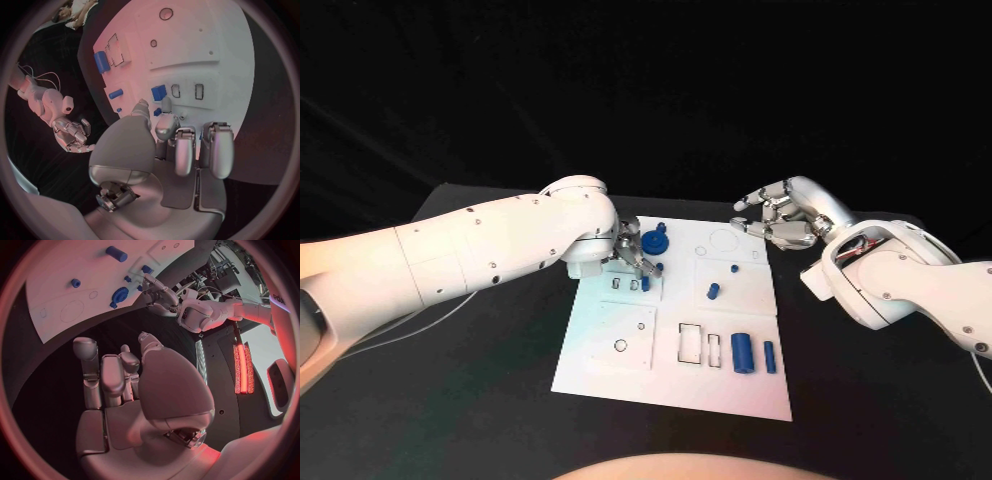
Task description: Assemble the parts on the task board
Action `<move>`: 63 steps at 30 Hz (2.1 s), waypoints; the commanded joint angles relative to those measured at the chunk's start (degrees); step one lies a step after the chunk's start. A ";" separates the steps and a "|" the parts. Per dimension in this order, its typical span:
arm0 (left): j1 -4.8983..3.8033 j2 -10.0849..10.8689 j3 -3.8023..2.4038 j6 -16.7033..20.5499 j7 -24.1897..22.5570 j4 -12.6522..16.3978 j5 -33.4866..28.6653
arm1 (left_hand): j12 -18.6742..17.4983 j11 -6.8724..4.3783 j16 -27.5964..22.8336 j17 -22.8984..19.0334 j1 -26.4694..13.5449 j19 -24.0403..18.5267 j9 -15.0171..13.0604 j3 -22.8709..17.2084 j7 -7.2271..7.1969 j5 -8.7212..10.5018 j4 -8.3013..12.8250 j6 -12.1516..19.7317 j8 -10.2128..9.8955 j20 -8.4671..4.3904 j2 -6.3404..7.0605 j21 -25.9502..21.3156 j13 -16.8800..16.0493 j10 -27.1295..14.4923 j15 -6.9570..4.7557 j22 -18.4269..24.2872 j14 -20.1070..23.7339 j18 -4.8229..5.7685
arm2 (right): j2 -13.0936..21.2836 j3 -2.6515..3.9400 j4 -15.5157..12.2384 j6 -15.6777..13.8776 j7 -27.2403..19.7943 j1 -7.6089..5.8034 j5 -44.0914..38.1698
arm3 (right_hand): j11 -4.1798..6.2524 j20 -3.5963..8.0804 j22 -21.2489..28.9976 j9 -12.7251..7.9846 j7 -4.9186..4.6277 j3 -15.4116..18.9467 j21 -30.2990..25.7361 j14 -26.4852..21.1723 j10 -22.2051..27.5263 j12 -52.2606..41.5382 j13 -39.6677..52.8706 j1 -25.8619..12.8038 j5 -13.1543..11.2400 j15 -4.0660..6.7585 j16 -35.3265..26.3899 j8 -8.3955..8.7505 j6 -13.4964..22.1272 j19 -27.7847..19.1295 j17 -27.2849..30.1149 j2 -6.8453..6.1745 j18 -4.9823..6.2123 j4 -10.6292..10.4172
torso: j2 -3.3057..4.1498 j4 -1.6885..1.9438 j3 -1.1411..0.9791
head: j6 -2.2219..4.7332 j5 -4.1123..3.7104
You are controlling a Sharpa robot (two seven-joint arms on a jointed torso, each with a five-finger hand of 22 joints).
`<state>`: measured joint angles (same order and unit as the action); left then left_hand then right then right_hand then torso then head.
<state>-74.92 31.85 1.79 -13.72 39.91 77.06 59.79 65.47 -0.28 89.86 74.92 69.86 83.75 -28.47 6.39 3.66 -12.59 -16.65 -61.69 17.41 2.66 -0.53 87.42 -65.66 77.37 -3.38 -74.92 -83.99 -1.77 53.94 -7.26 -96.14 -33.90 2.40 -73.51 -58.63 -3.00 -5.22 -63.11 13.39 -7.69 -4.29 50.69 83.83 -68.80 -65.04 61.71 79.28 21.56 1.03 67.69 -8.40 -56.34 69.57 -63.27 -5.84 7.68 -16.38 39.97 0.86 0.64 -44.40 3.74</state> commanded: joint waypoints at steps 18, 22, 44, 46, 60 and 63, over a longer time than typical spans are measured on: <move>0.07 -0.74 0.09 -3.33 2.30 -0.96 -0.49 | 0.19 -0.17 0.14 15.08 1.50 2.94 -1.31 0.04 -0.04 0.02 0.10 0.90 0.70 -0.26 -0.42 0.21 -0.16 0.05 -0.32 -9.57 -6.01 0.59 | -0.04 0.02 -0.15 0.04 0.22 0.02 -0.52 | 0.00 0.02 0.17 0.04 -0.10 -0.17 -0.50 -0.51 0.47 0.42 -0.23 0.69 0.15 0.09 -0.43 -0.27 -0.09 -0.53 0.10 -0.58 0.59 0.27 | 0.10 0.03 -0.01 | 0.01 -0.15; 0.07 -0.79 0.09 -3.60 2.29 -0.90 -0.49 | 0.22 -0.18 0.14 15.08 1.96 2.96 -1.69 -0.05 -0.05 0.02 0.15 1.02 0.82 -0.26 -0.48 0.23 -0.22 0.04 -0.33 -9.63 -6.01 0.60 | -0.11 0.02 -0.07 0.10 0.27 0.03 -0.52 | 0.00 0.02 0.18 0.04 -0.11 -0.21 -0.54 -0.52 0.48 0.46 -0.29 0.76 0.13 0.10 -0.51 -0.29 -0.10 -0.52 0.16 -0.55 0.59 0.27 | 0.07 0.02 -0.01 | -0.03 -0.11; 0.08 -0.97 0.10 -5.24 1.65 -1.04 -0.43 | -0.27 -0.34 0.14 15.08 6.06 2.65 -4.24 -1.97 -0.21 -0.11 0.32 2.06 1.33 -0.29 -0.99 0.03 -0.01 -0.35 -0.44 -9.25 -6.01 0.50 | -0.30 0.02 -0.01 0.26 0.44 0.05 -0.52 | 0.00 0.03 0.19 0.05 -0.11 -0.25 -0.58 -0.50 0.40 0.40 -0.24 0.75 0.13 0.10 -0.52 -0.31 -0.12 -0.50 0.14 -0.49 0.59 0.22 | 0.18 0.03 0.03 | -0.20 -0.22; 0.09 -1.01 0.10 -5.38 1.63 -1.11 -0.46 | -0.25 -0.36 0.14 15.08 6.37 2.65 -4.42 -2.23 -0.23 -0.13 0.31 2.11 1.35 -0.30 -1.09 0.03 -0.04 -0.33 -0.45 -9.25 -6.01 0.50 | -0.31 0.02 -0.02 0.27 0.45 0.05 -0.52 | 0.00 0.03 0.19 0.05 -0.11 -0.25 -0.58 -0.50 0.40 0.40 -0.24 0.75 0.13 0.10 -0.52 -0.31 -0.12 -0.50 0.14 -0.49 0.59 0.22 | 0.16 0.01 0.01 | -0.30 -0.23; 0.21 -0.39 0.08 -3.56 1.46 -0.27 -0.85 | -1.59 -0.84 0.14 15.08 16.11 2.52 -6.41 -13.07 -0.62 -0.70 2.91 3.55 0.90 -0.73 -0.73 -0.07 0.60 -1.00 -1.00 -9.15 -6.01 0.46 | -0.28 0.02 0.00 0.21 0.30 0.06 -0.51 | 0.00 0.03 0.24 0.05 -0.12 -0.32 -0.68 -0.49 0.33 0.37 -0.24 0.74 0.21 0.10 -0.59 -0.33 -0.13 -0.49 0.18 -0.38 0.60 0.15 | 0.20 0.03 0.01 | -0.36 -0.30; 0.23 -0.13 0.07 -2.94 1.41 0.01 -1.29 | -2.02 -0.72 0.14 15.08 16.84 2.52 -7.32 -18.49 -0.30 -0.93 2.80 3.82 1.01 -0.79 1.34 -0.07 0.84 -0.90 -0.84 -9.19 -6.01 0.47 | -0.24 0.02 -0.01 0.19 0.29 0.06 -0.51 | -0.01 0.03 0.27 0.05 -0.12 -0.32 -0.73 -0.50 0.36 0.41 -0.29 0.71 0.22 0.10 -0.64 -0.33 -0.13 -0.51 0.23 -0.38 0.61 0.12 | 0.15 0.07 -0.05 | -0.44 -0.30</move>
<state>-74.85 31.71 1.78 -17.37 39.91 76.87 59.26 63.50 -0.76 89.86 74.94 85.99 84.17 -34.29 -8.20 3.57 -13.30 -18.27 -57.89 18.13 2.25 0.39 87.42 -64.49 76.40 -3.88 -74.91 -84.07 -1.77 53.71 -7.25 -96.13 -33.90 2.81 -73.48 -58.62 -2.92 -5.23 -62.91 13.38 -7.80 -4.29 50.20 83.62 -68.73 -64.77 61.47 79.64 21.63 1.24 67.24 -8.40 -56.26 69.58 -63.09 -6.20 7.95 -16.38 40.12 0.90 0.62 -44.76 3.46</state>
